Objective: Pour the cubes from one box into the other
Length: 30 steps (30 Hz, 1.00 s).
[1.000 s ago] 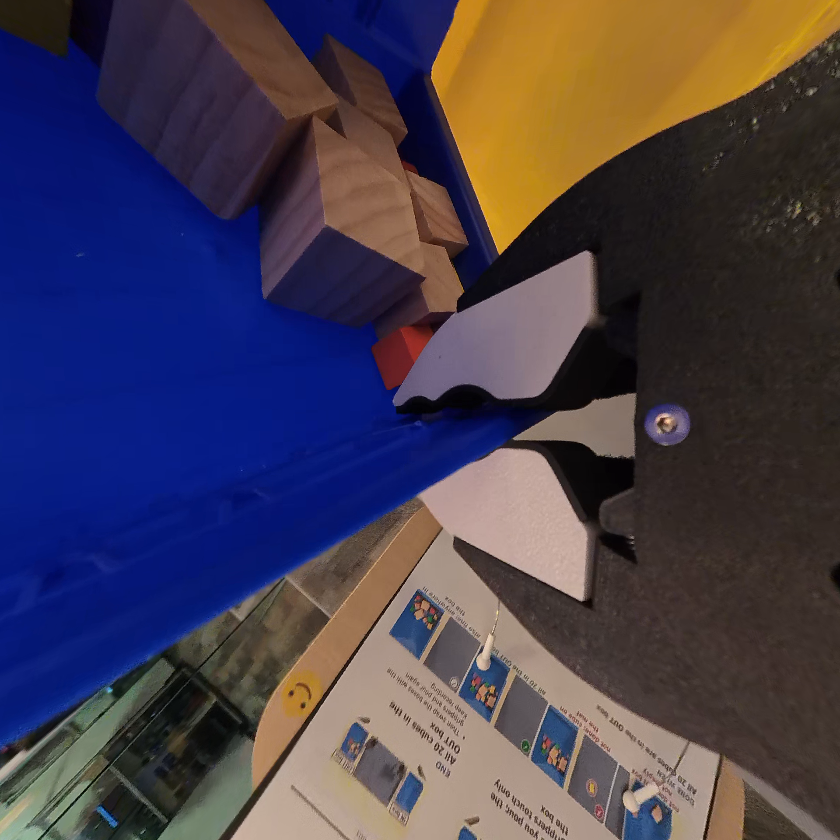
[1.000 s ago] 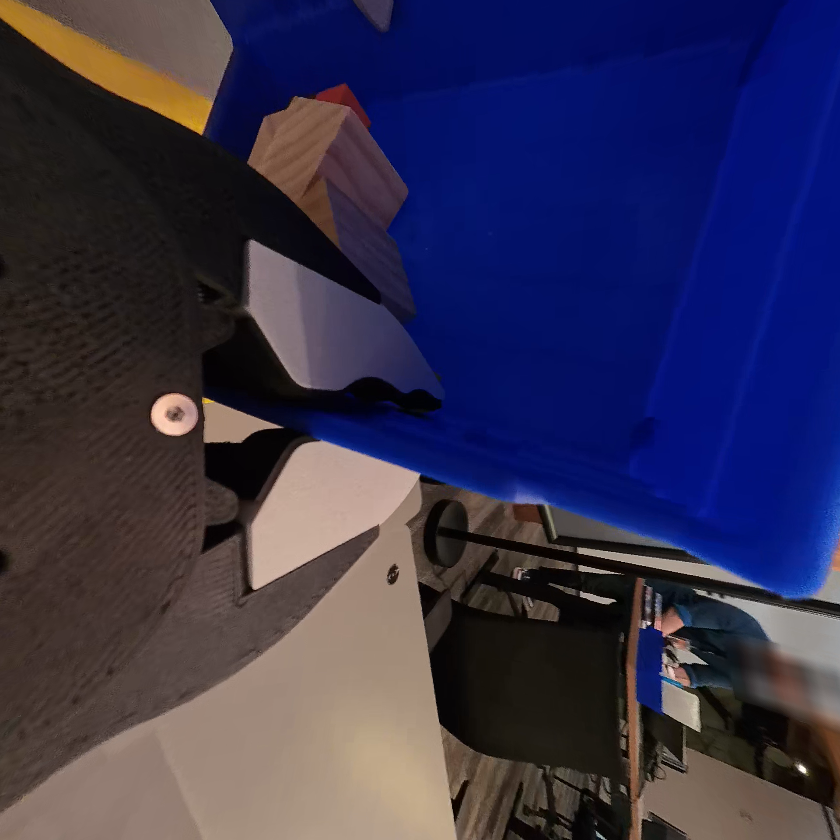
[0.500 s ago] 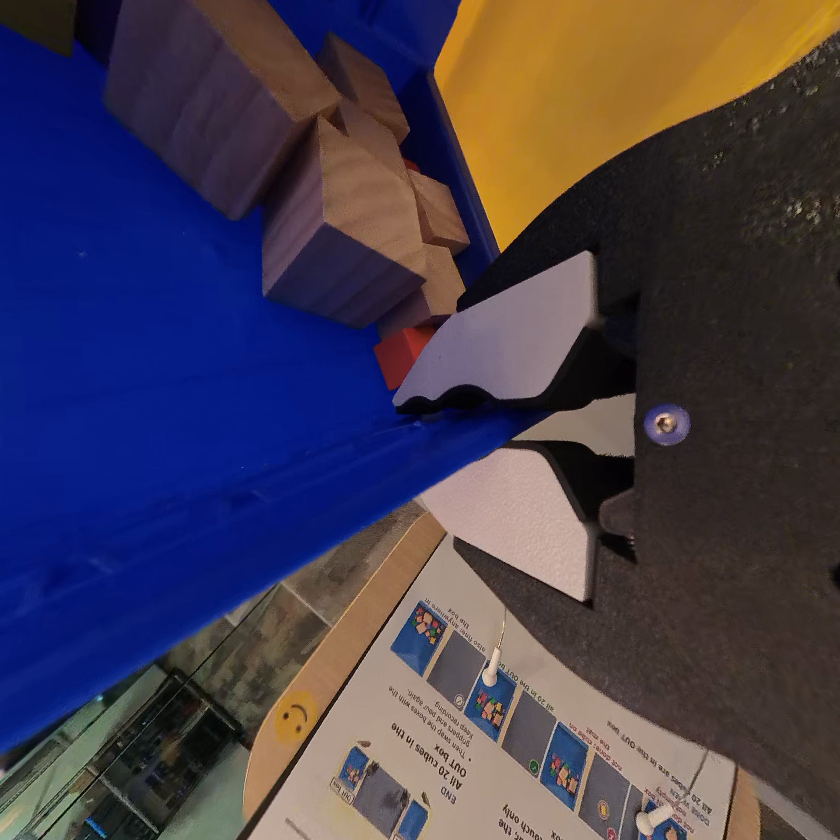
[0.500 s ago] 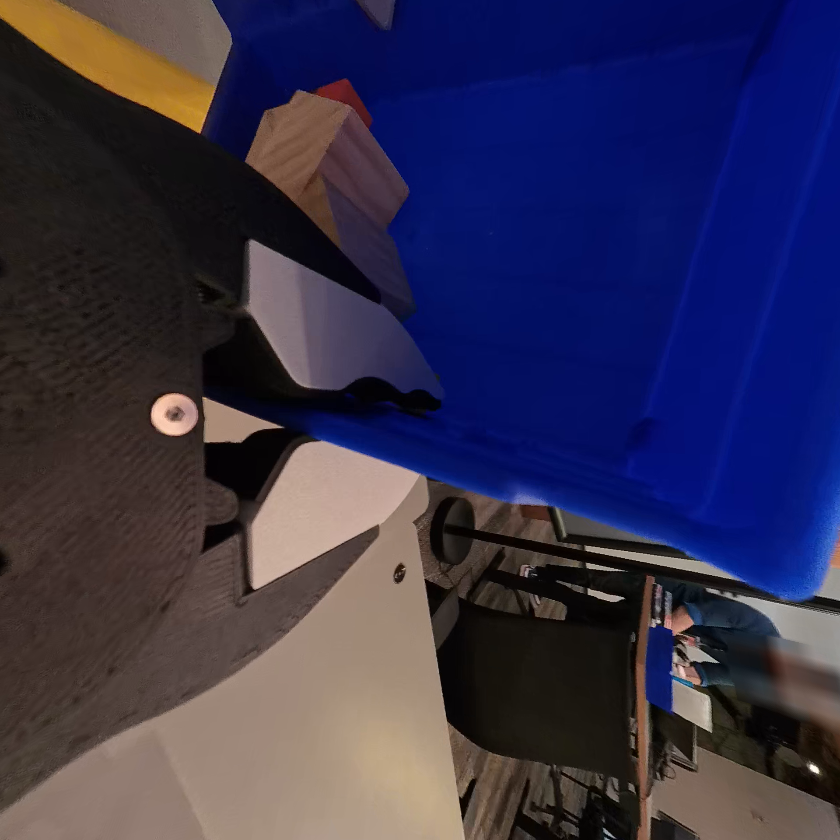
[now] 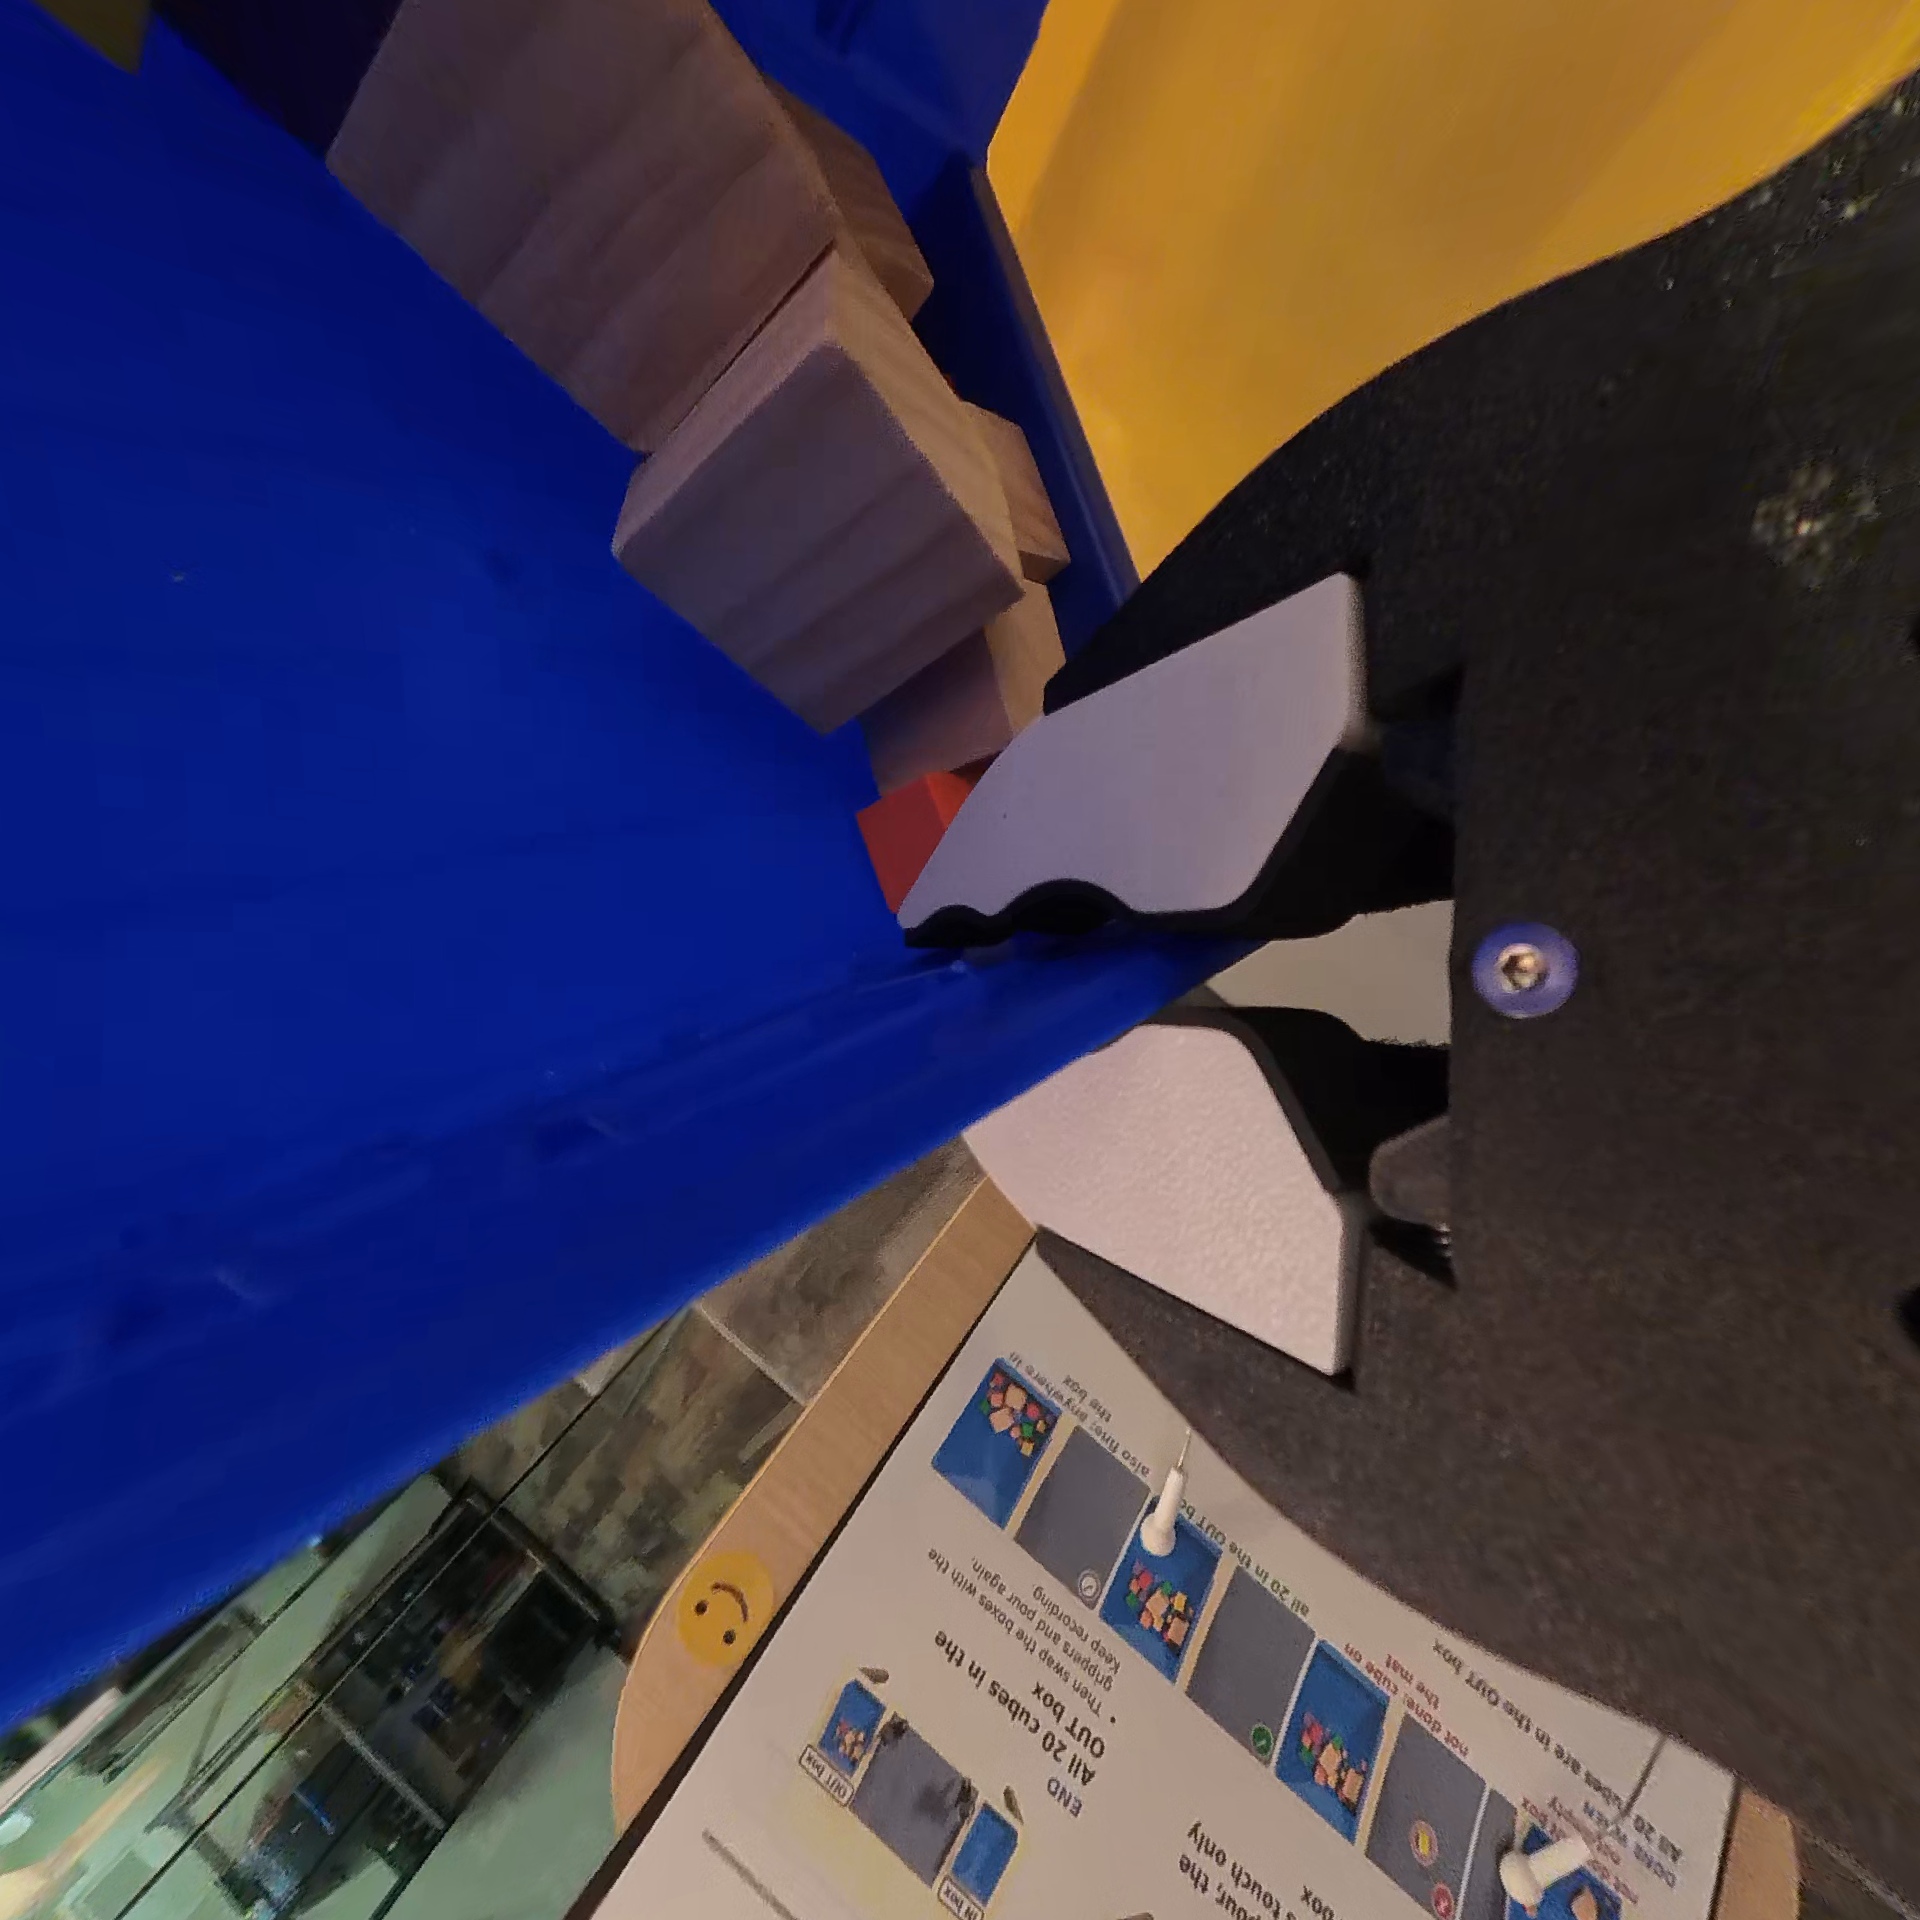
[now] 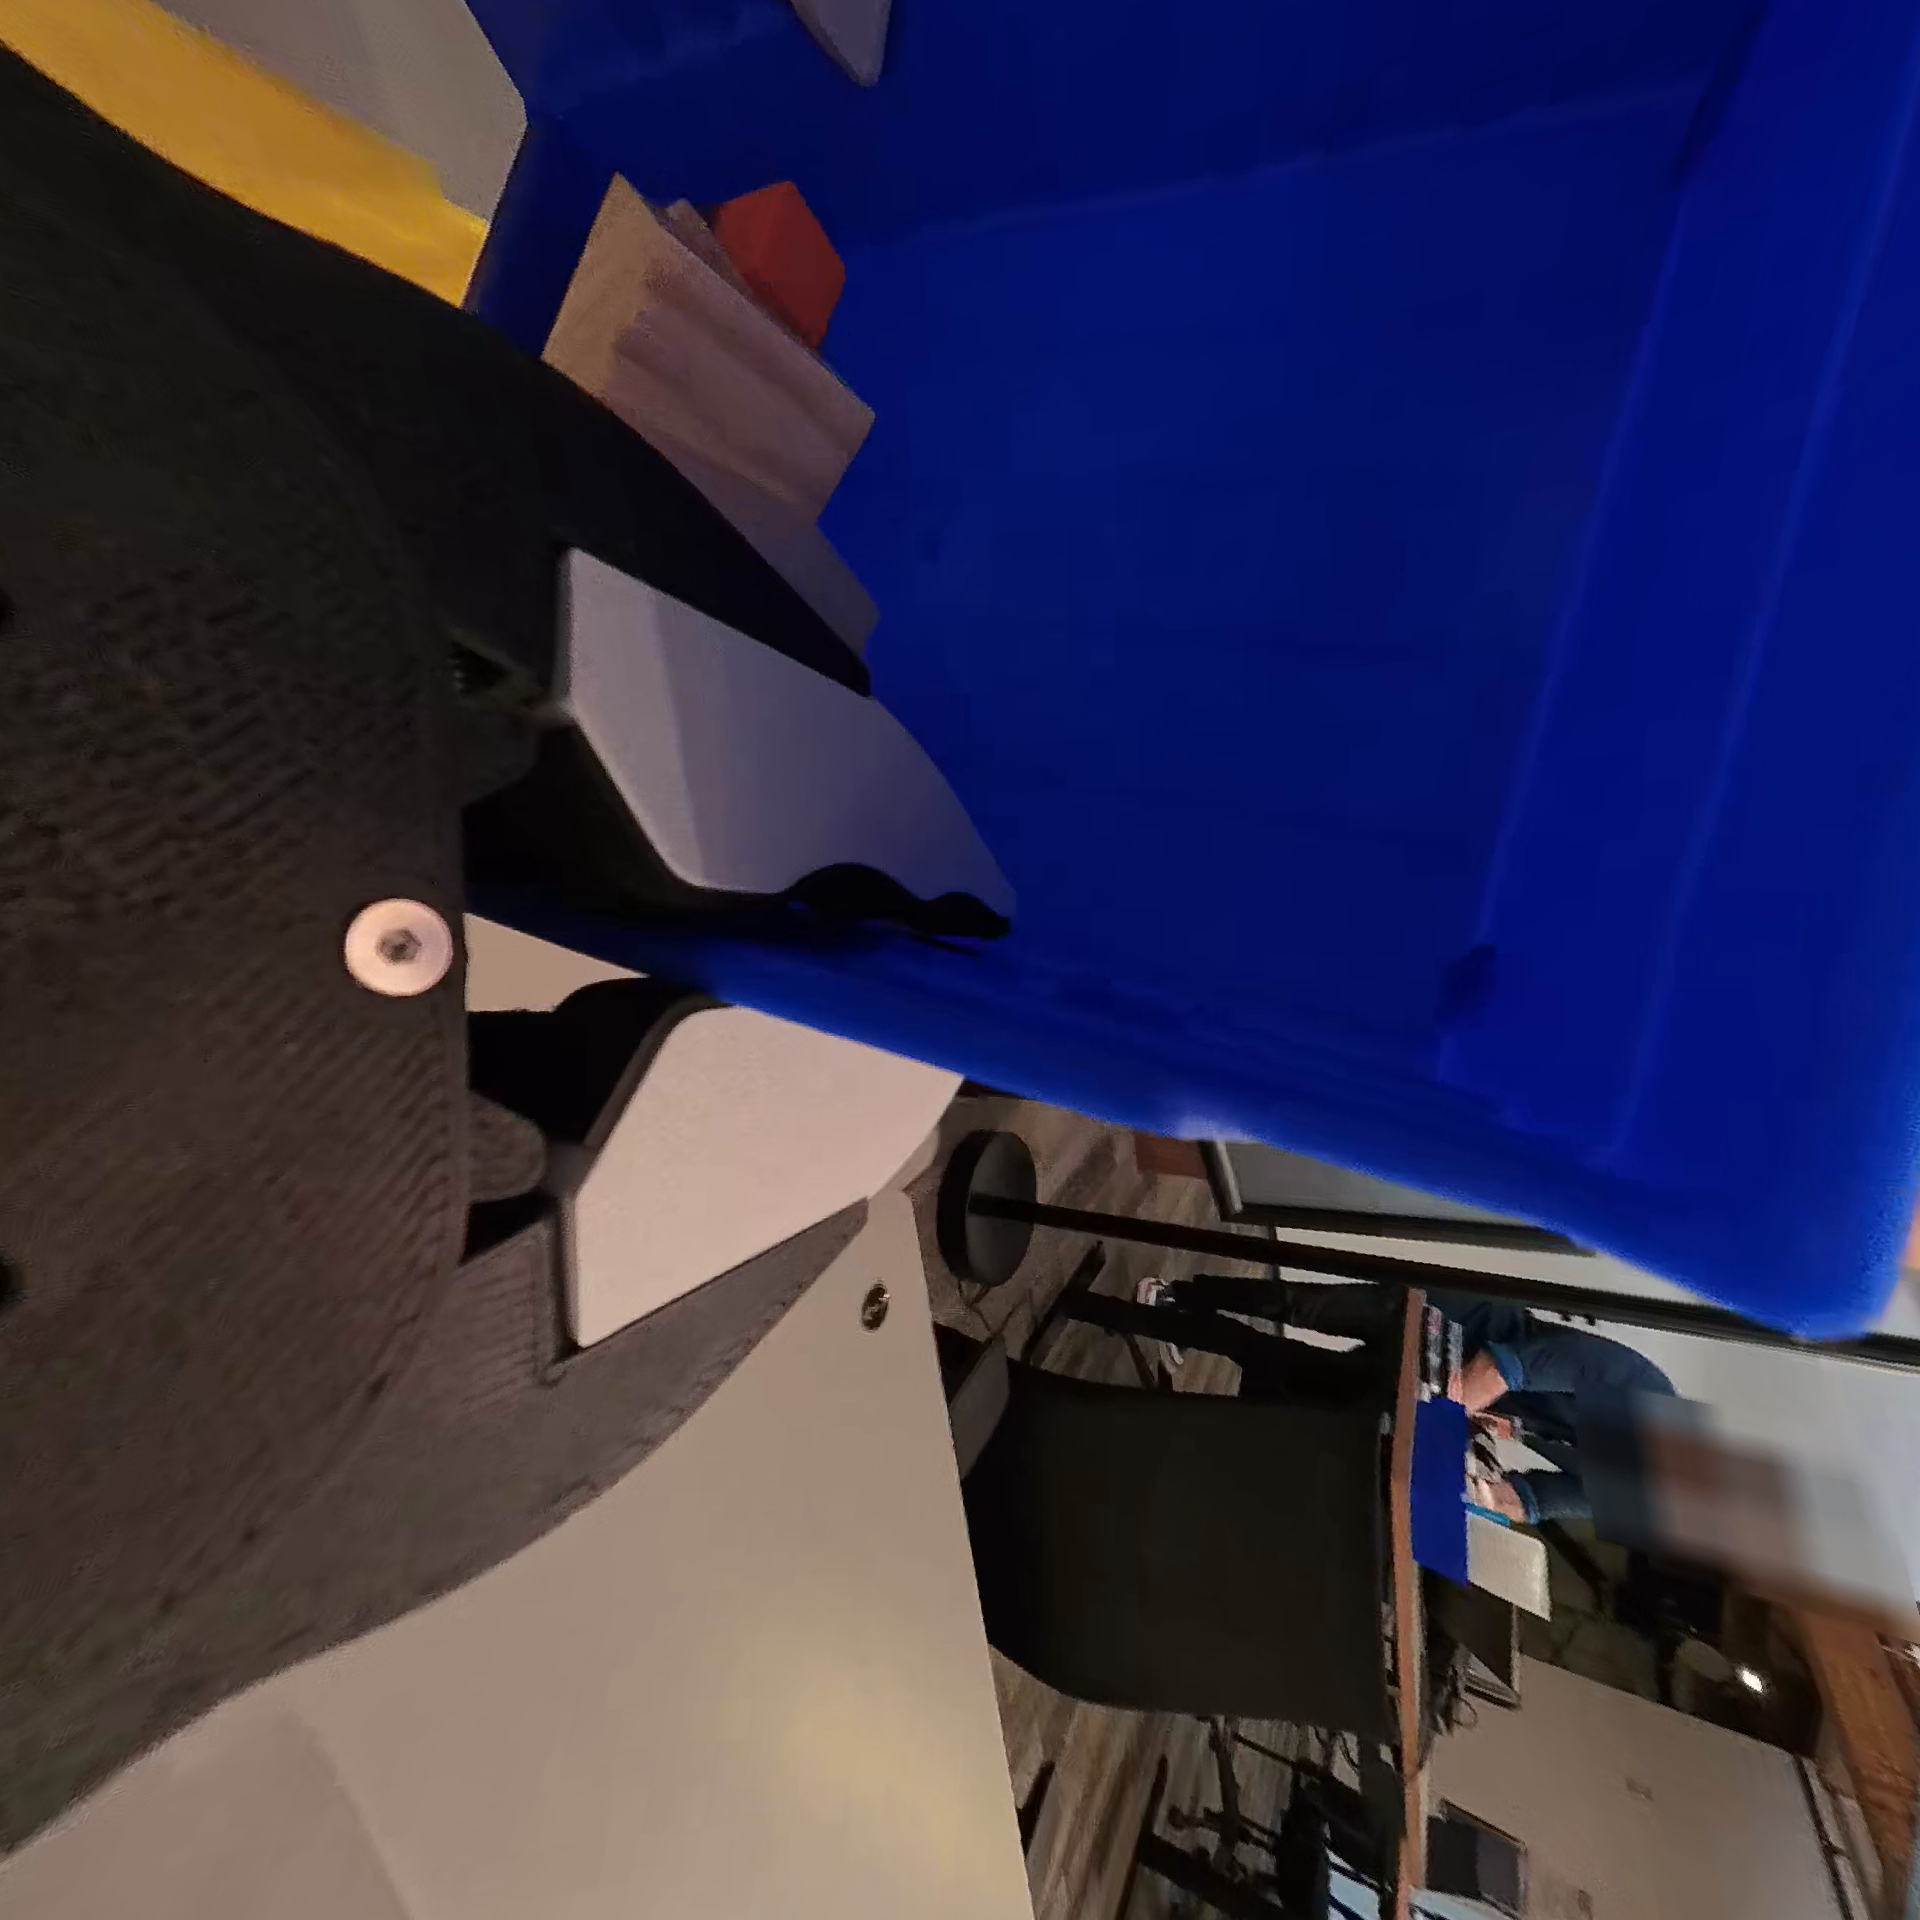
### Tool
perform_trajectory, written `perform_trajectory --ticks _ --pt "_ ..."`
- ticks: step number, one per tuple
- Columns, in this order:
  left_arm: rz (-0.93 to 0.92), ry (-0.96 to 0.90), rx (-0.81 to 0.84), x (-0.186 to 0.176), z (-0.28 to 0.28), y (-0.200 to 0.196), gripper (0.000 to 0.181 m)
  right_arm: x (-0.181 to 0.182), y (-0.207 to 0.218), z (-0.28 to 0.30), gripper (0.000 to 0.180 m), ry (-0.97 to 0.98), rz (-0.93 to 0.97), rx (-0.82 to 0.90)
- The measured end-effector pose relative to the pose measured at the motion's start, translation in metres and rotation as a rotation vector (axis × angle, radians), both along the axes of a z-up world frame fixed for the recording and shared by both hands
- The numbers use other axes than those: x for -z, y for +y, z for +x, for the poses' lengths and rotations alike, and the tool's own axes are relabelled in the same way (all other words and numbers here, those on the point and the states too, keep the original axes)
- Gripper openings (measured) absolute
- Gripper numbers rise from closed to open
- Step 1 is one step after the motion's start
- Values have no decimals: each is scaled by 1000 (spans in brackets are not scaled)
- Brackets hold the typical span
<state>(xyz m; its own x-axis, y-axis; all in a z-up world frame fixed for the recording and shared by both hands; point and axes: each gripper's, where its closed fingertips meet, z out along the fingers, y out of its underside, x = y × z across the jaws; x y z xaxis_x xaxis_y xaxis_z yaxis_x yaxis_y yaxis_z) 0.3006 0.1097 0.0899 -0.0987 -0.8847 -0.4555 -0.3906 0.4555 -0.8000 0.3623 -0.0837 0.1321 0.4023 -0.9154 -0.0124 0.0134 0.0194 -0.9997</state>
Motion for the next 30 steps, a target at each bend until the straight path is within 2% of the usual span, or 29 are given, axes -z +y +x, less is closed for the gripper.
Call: perform_trajectory --ticks 4,9,17,22,30 --pt "-19 92 -16 15 0 2 8 16 5 7 5 93 -39 -11" --pt "-3 45 -18 5 -2 2 8 9 4 5 6 57 -8 -26" --pt "4 150 -47 25 1 4 9 36 9 18 7 173 -36 -60" --pt "9 114 -44 18 0 0 8 28 5 15 7 140 -27 -57" --pt "81 -65 -30 -15 -6 -5 8 0 -2 4 7 -35 59 -60"
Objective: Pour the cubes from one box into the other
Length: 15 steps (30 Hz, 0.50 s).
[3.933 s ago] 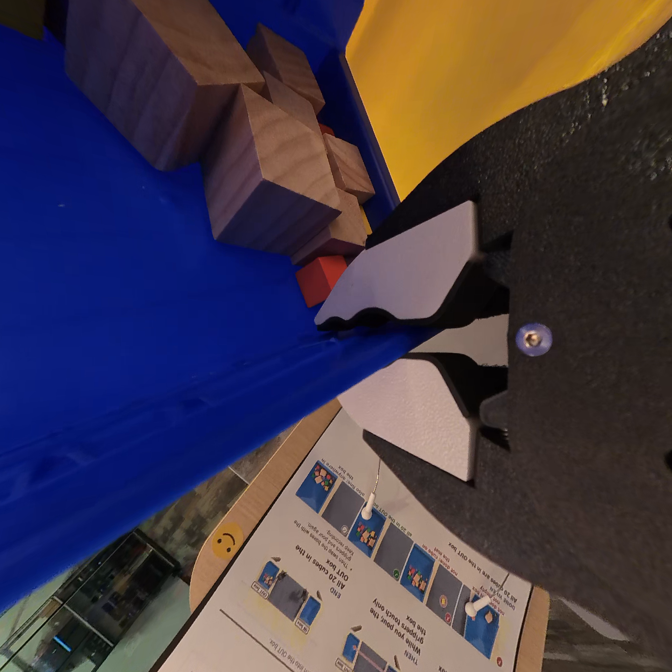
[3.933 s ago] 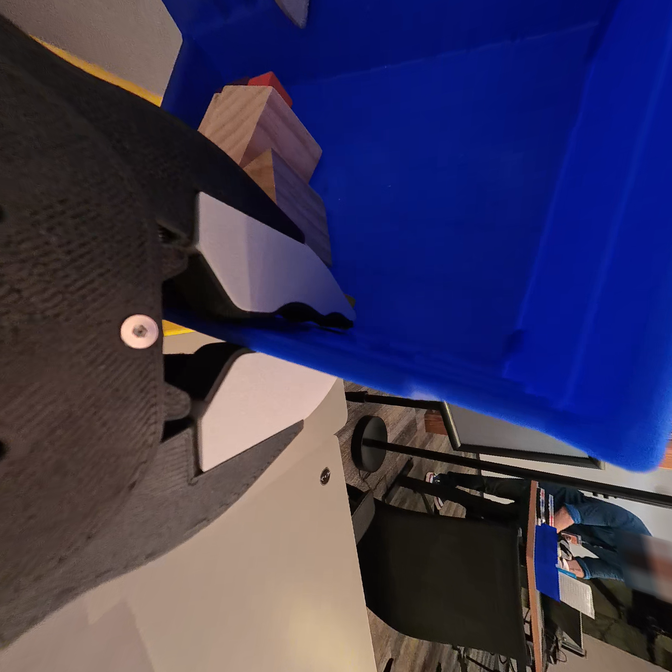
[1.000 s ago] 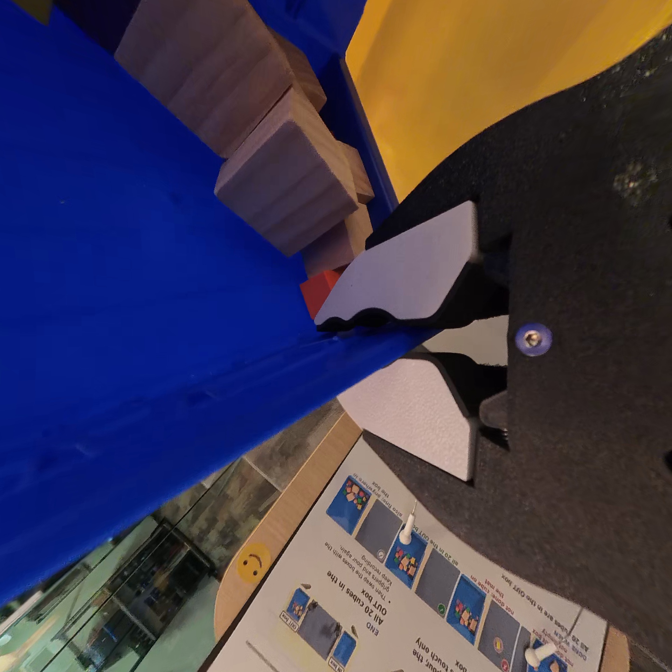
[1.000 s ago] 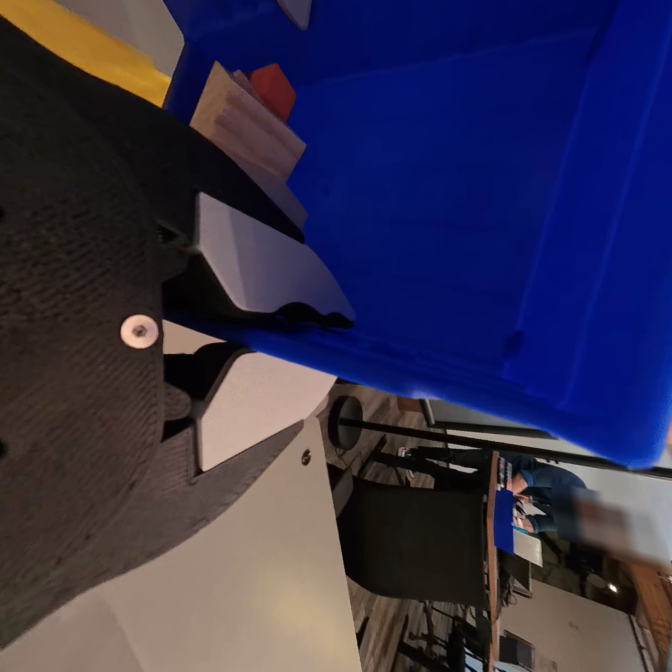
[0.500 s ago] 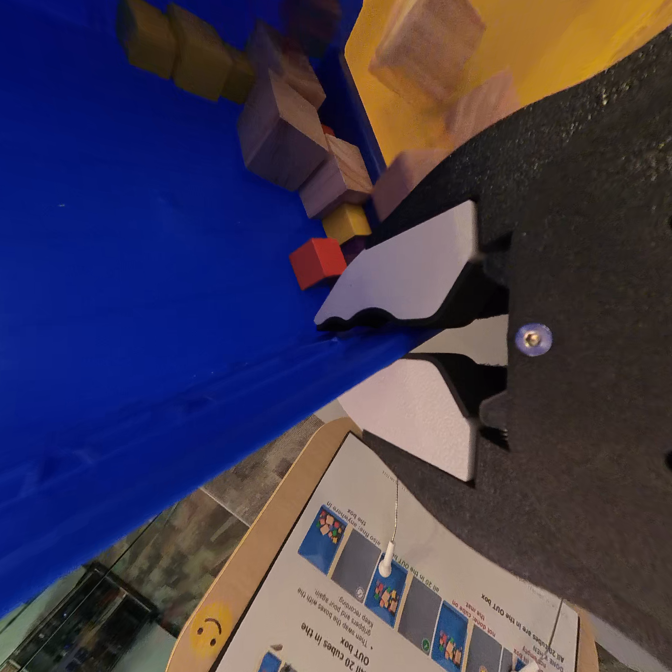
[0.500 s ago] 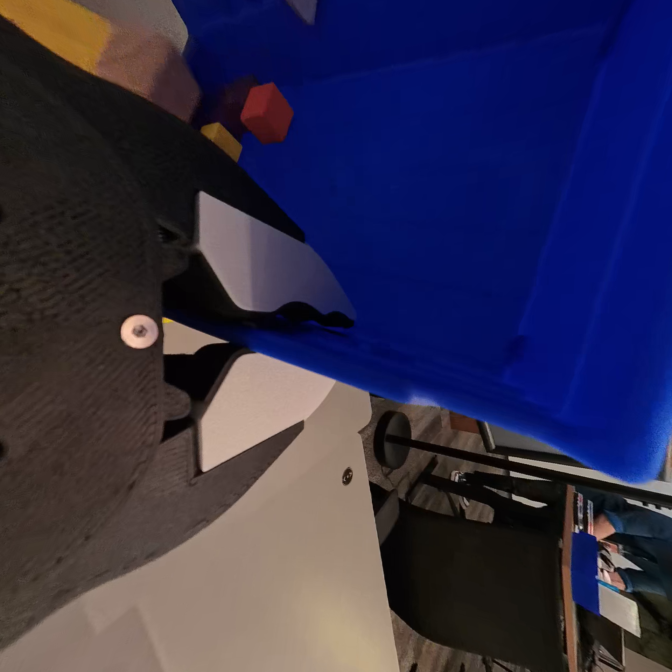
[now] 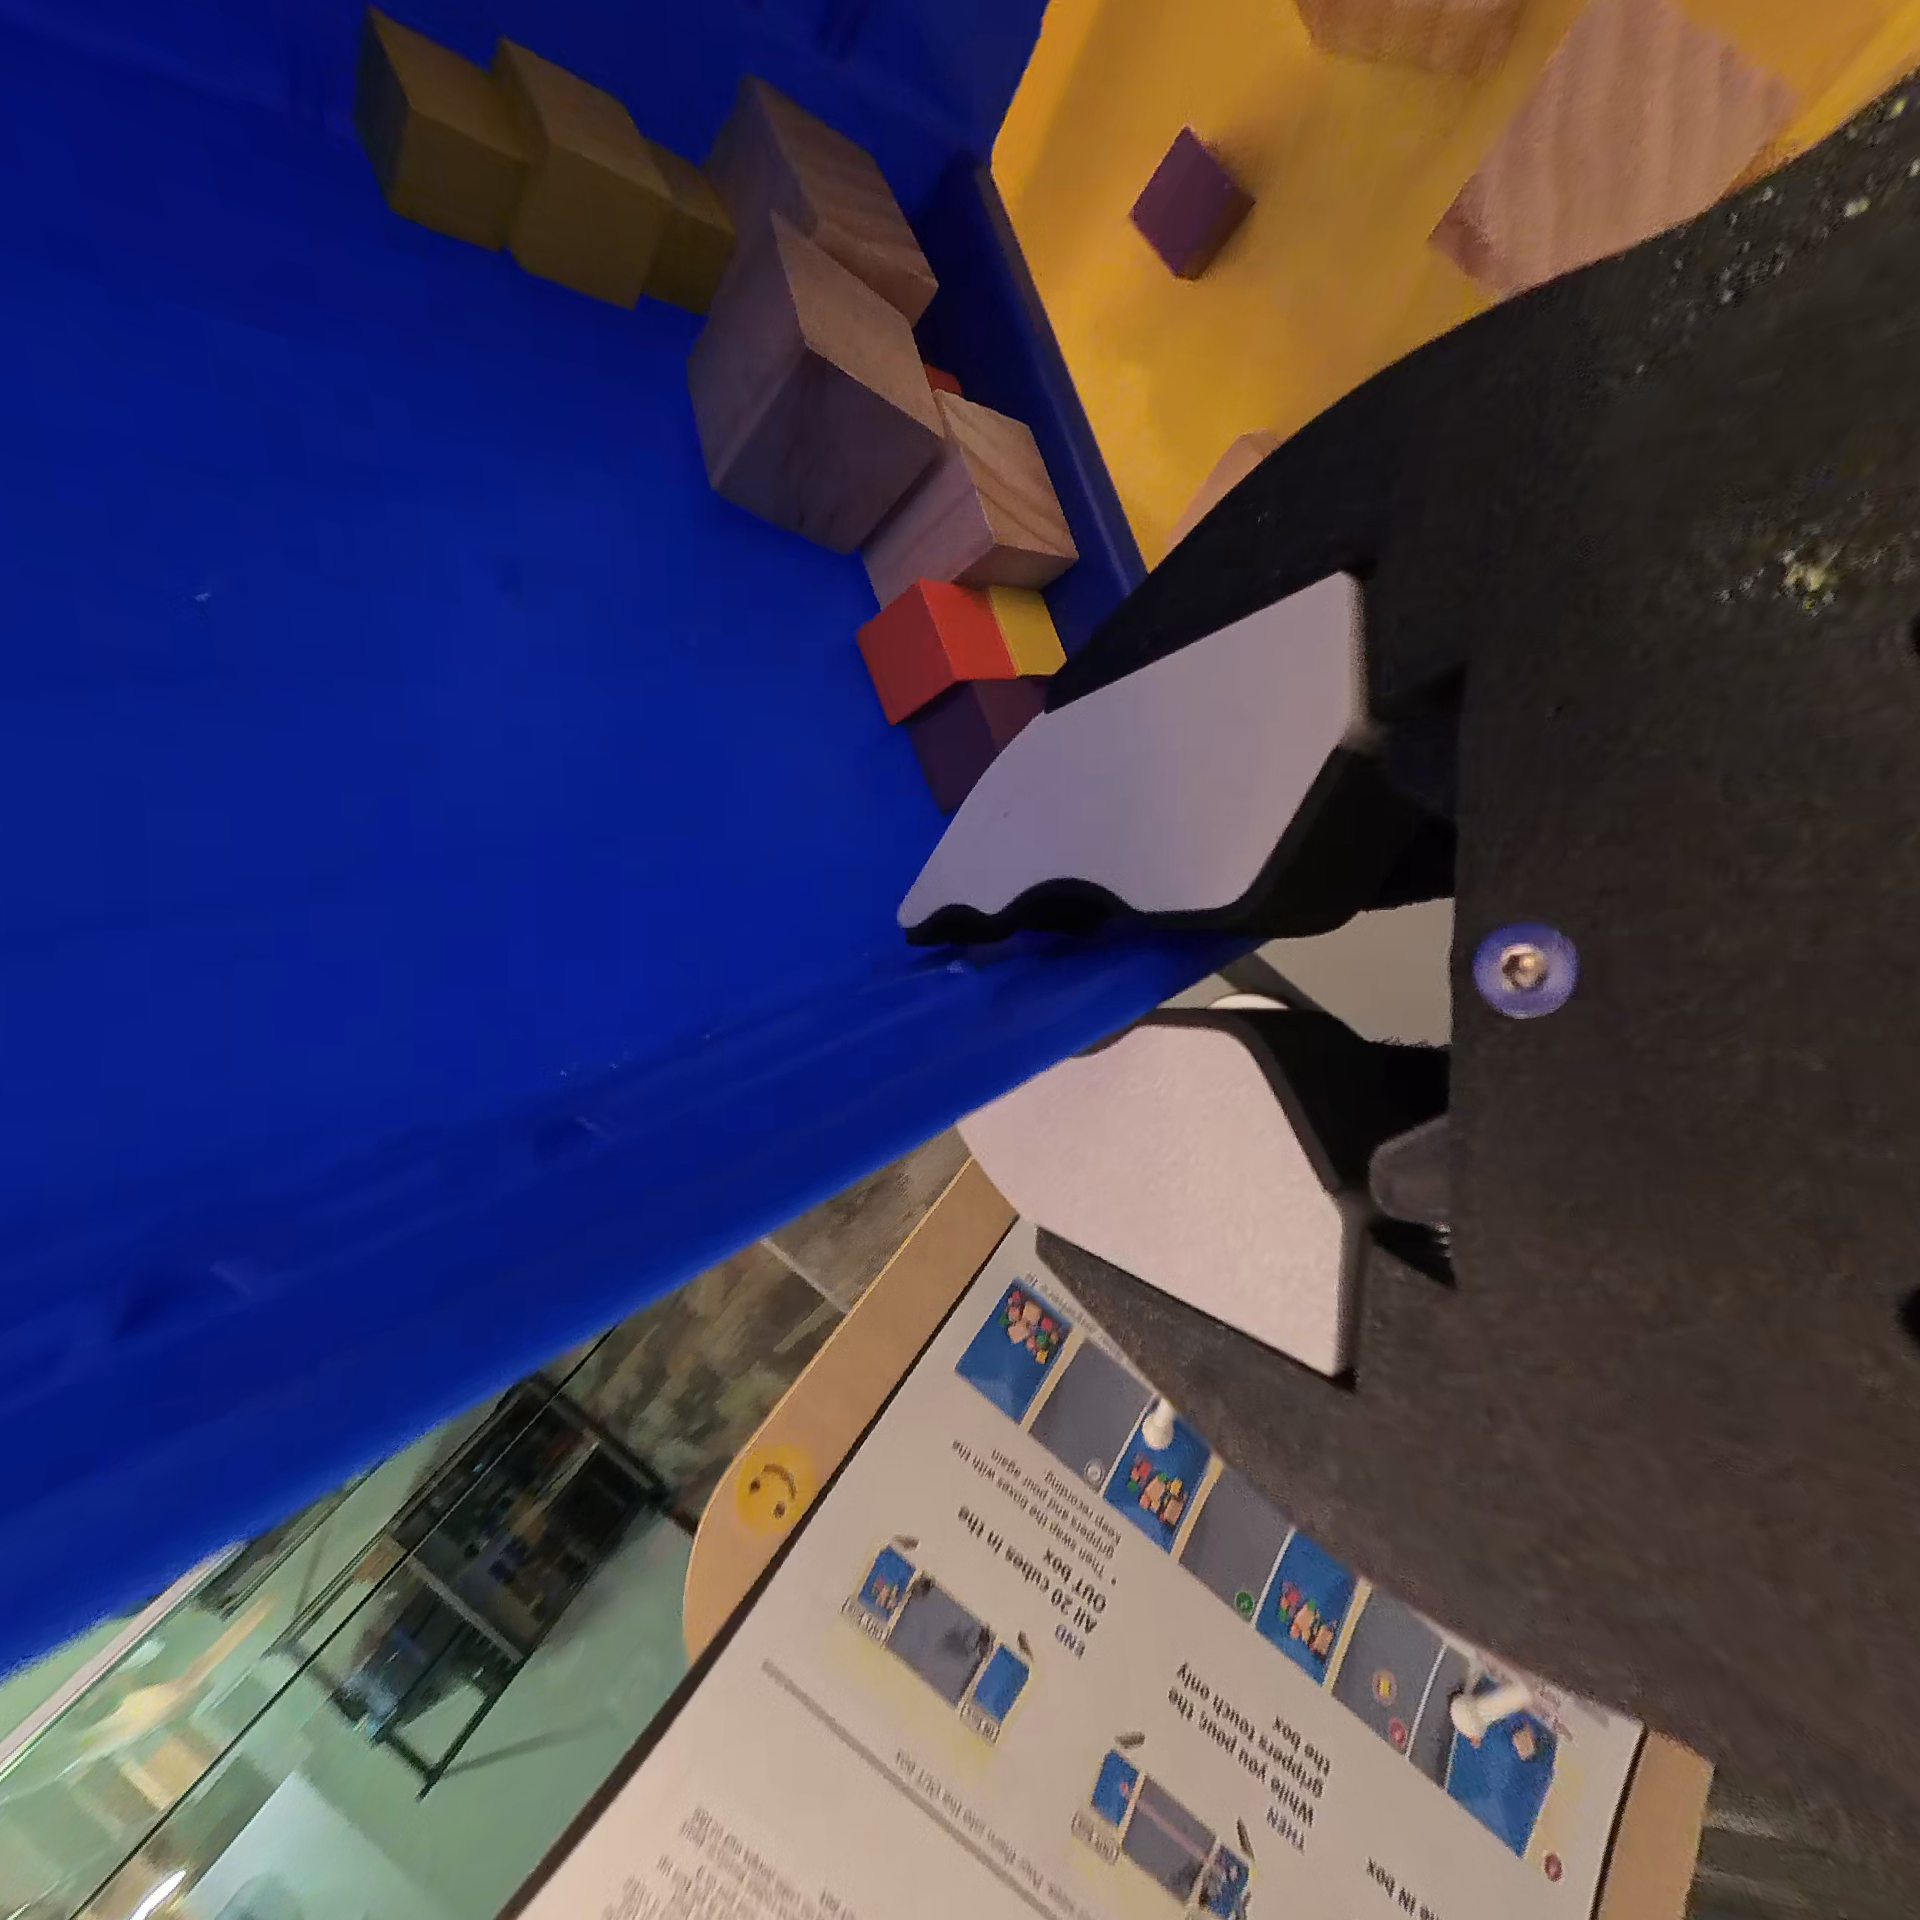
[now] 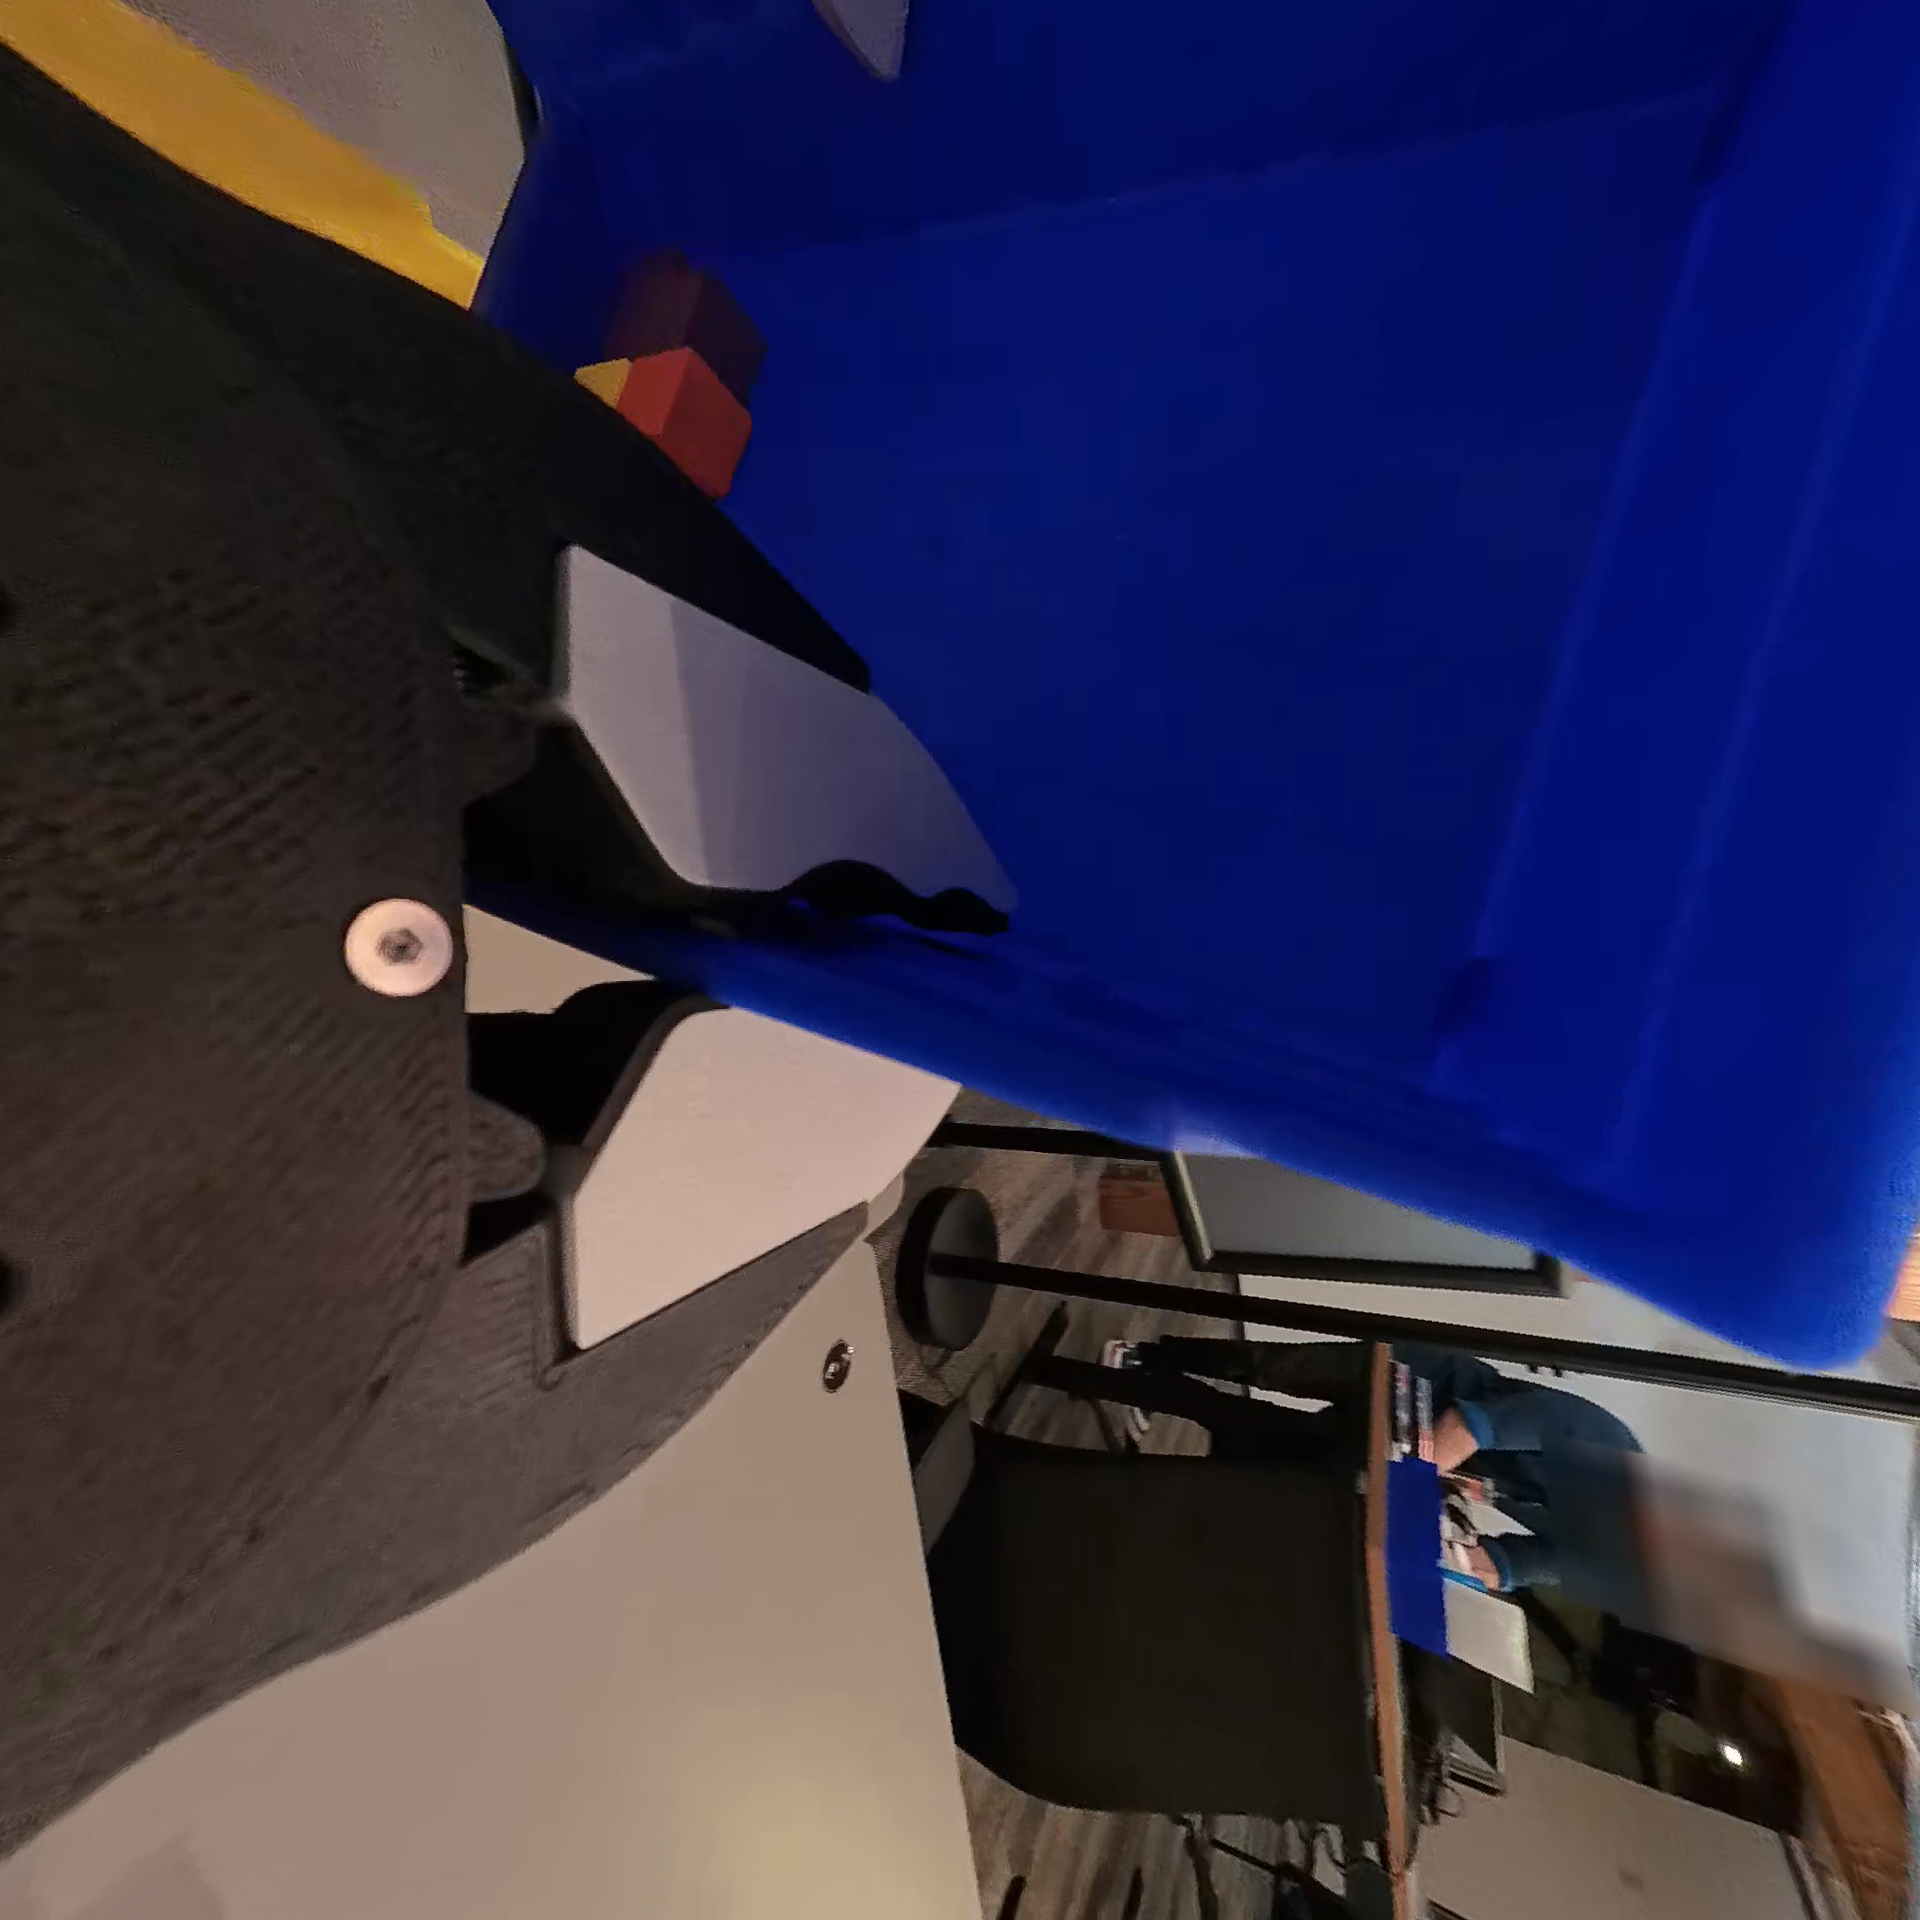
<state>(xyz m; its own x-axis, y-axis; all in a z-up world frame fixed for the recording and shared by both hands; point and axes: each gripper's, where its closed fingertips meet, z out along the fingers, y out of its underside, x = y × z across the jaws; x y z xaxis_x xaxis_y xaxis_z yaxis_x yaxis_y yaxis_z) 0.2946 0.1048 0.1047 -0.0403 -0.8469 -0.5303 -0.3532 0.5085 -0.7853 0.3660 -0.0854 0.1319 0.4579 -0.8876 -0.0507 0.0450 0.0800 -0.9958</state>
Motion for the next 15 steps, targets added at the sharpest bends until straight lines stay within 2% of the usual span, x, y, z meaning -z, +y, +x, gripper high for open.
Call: perform_trajectory --ticks 15 --pt "94 -174 19 -34 -15 -7 8 -24 -7 -16 7 -152 113 -10"
